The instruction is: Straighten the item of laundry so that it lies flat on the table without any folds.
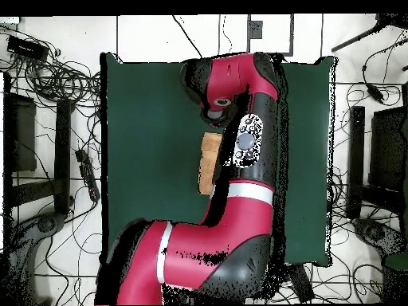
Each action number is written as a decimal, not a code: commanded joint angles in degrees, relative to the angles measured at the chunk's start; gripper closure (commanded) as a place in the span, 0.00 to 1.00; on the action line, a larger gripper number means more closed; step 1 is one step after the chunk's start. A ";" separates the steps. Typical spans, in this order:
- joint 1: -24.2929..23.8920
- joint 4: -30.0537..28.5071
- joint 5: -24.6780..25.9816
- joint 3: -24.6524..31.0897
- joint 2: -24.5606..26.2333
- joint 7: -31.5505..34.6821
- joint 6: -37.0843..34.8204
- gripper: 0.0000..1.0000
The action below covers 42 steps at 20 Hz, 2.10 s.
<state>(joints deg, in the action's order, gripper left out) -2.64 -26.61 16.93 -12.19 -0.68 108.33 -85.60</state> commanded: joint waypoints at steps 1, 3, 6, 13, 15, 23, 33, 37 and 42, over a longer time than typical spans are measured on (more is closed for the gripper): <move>1.41 -2.46 -1.71 1.01 1.21 20.93 2.00 0.00; 1.19 -3.76 -2.24 1.83 0.79 21.95 4.19 0.00; 1.08 -5.62 -3.36 2.91 0.10 23.23 5.49 0.00; 1.08 -7.55 -4.81 3.70 0.89 24.38 7.12 0.00; 1.39 -8.30 -5.17 3.79 0.82 25.39 8.45 0.00; 1.81 -9.56 -7.45 4.04 1.82 27.71 10.38 0.00; 3.36 -10.64 -7.06 2.07 3.36 27.05 8.11 0.00; 3.87 -10.06 -6.40 1.30 4.23 26.19 6.25 0.00; 5.01 -9.61 -5.48 -0.97 4.07 25.46 1.23 0.00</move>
<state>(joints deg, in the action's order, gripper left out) -1.16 -28.32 11.64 -12.53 2.68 119.87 -78.35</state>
